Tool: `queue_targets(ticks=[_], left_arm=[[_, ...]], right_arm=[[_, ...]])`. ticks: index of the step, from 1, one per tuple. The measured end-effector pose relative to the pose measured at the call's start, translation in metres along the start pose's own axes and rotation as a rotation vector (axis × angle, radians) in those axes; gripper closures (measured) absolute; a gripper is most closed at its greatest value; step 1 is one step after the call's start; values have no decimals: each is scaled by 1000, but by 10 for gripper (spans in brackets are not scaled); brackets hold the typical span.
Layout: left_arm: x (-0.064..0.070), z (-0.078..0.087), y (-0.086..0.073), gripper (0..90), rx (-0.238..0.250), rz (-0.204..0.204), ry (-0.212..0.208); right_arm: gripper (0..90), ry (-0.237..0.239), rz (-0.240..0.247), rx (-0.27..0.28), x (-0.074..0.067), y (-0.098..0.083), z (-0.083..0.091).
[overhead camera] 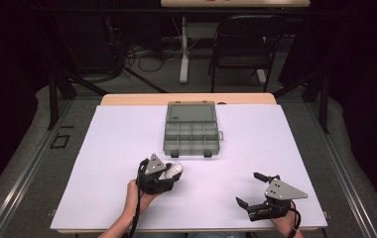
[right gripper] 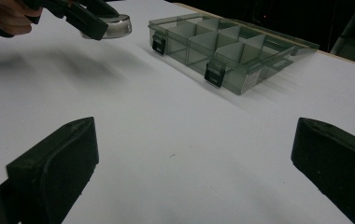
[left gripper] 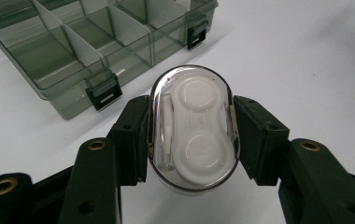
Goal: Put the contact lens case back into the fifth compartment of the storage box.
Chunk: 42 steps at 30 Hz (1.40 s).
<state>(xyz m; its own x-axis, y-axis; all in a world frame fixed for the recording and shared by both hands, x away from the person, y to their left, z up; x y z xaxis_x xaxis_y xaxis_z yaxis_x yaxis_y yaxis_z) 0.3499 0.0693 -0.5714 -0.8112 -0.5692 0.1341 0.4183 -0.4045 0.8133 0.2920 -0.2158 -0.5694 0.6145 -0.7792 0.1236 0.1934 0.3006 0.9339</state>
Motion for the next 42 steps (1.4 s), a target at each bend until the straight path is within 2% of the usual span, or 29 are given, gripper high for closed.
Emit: queue_targets(ticks=[11,24,42], left_arm=[[-6,5,3,490,-2,-7,9],[-14,10,5,490,9,3,16],[-25,20,22,490,45,1,32]], right_arm=[[4,11,5,-6,-3,-1,-1],[5,5,0,-2,-3,0,-1],[5,3,4,-12,-3,-1,-2]])
Point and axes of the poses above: each handheld gripper's, and its own axes: z roughly backward along the jaws, y roughly out of its top, x roughly to its right, the point moved 7 cm from there along -z, roughly forward along the jaws, and after that the axes turned 9 degrees about -y, right-handed, at the moved point
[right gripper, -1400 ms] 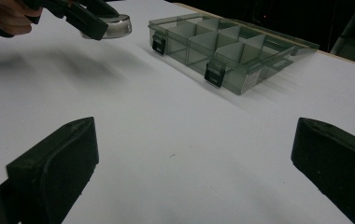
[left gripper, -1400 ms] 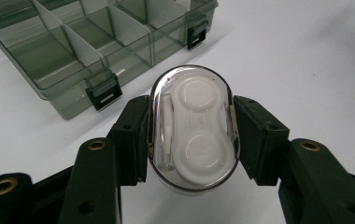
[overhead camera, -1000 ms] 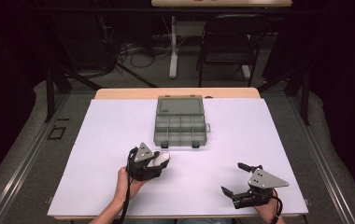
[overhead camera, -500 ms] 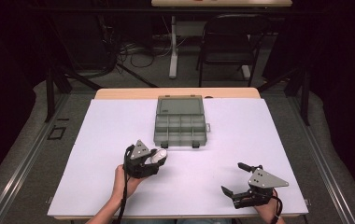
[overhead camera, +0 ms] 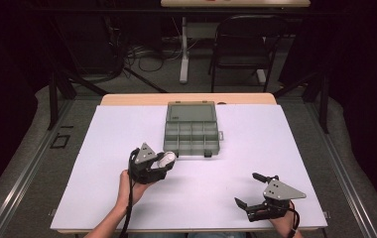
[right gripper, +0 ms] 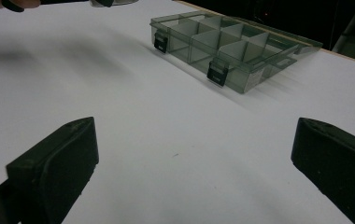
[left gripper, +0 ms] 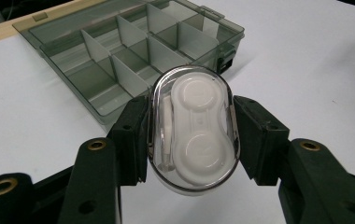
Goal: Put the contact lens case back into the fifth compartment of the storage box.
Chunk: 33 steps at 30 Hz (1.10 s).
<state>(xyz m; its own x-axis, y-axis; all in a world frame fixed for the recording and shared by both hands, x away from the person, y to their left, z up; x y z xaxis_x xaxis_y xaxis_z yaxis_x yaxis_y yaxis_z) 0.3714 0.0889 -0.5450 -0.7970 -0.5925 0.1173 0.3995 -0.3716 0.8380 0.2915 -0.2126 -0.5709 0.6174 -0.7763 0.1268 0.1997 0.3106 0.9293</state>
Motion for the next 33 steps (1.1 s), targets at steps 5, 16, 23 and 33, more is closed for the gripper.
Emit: queue_targets(ticks=[5,16,23,33], left_arm=[[-3,2,5,490,6,-3,9],[-13,4,18,490,24,-4,33],[-18,1,26,490,25,-5,44],[-26,-3,33,490,20,-11,62]], right_arm=[[5,-4,0,7,0,0,1],[5,-7,-1,4,1,1,1],[5,-8,-1,6,2,1,1],[5,-16,-7,16,3,2,2]])
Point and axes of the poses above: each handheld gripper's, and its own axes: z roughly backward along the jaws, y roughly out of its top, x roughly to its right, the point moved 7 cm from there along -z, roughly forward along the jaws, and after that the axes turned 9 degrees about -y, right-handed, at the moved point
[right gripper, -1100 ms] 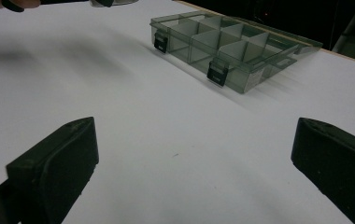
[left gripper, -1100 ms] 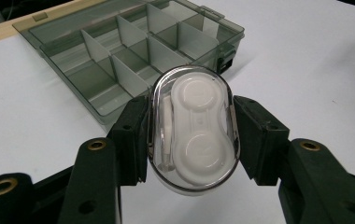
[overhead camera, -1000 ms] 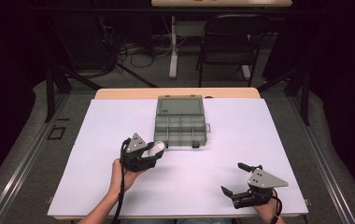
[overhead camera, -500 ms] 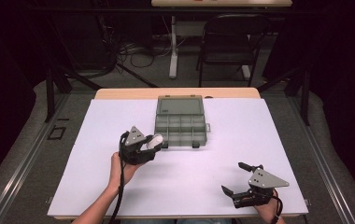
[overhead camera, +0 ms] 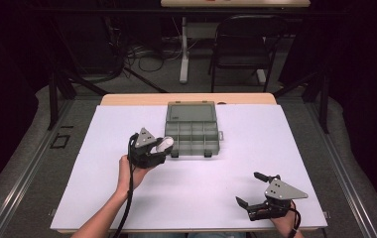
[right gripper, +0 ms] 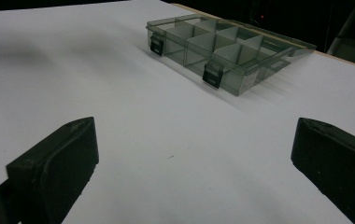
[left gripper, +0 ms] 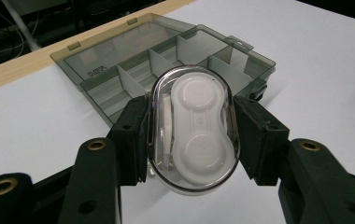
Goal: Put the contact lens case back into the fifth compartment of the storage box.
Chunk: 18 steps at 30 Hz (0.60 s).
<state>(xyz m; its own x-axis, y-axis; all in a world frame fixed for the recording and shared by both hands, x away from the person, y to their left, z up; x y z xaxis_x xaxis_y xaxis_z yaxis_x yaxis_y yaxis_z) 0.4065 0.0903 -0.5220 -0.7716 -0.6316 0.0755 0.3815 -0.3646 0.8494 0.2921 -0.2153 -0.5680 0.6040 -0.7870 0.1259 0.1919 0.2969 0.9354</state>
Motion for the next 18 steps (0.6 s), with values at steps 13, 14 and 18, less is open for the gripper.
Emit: queue_targets(ticks=[13,14,18], left_arm=[[-7,-8,8,490,-3,4,8],[-7,-8,9,490,-3,2,8],[-10,-9,12,490,-2,0,6]], right_arm=[[6,0,4,-1,1,0,1],[6,0,3,-1,1,0,1],[6,8,-1,3,0,0,1]])
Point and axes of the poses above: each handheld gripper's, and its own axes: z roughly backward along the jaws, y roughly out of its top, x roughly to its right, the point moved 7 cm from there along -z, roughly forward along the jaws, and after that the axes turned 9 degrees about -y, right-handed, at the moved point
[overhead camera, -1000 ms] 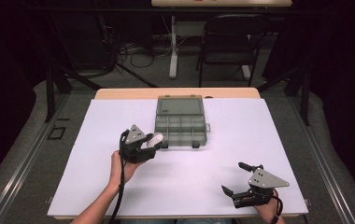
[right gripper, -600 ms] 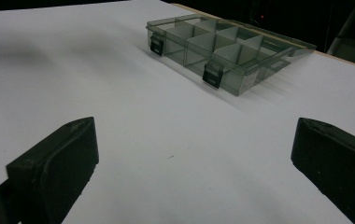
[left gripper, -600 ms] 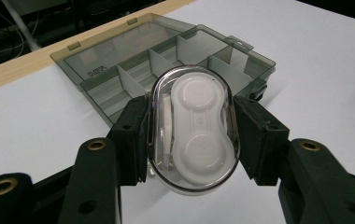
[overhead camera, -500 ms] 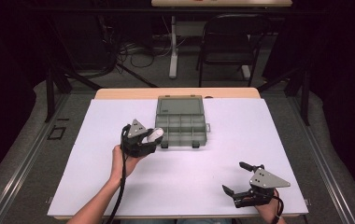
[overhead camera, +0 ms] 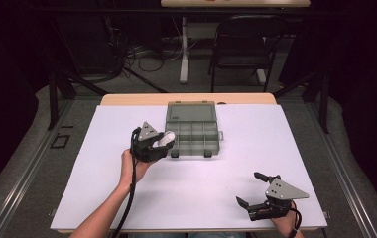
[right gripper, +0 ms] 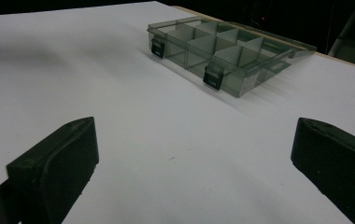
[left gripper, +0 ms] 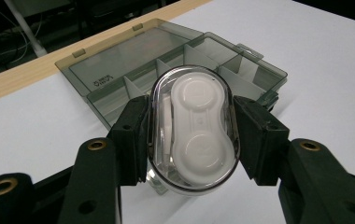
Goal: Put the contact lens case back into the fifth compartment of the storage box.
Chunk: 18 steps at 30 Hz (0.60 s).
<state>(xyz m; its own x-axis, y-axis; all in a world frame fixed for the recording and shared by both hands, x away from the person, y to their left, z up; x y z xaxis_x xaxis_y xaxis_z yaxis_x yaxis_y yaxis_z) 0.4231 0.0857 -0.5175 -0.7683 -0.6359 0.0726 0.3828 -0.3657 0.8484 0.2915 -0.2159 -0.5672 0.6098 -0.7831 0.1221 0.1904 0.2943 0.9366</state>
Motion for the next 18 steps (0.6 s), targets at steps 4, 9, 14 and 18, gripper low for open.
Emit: queue_targets(ticks=[4,9,14,18], left_arm=[[-5,-3,1,490,-8,7,-2],[-12,-7,2,490,-17,15,4],[-18,-10,4,490,-16,26,14],[-22,-13,6,490,-11,33,26]], right_arm=[[6,-3,0,1,0,0,0],[5,-4,-3,-1,0,0,0],[6,-2,-4,-2,0,-1,-1],[6,-4,-4,-5,1,-1,-1]])
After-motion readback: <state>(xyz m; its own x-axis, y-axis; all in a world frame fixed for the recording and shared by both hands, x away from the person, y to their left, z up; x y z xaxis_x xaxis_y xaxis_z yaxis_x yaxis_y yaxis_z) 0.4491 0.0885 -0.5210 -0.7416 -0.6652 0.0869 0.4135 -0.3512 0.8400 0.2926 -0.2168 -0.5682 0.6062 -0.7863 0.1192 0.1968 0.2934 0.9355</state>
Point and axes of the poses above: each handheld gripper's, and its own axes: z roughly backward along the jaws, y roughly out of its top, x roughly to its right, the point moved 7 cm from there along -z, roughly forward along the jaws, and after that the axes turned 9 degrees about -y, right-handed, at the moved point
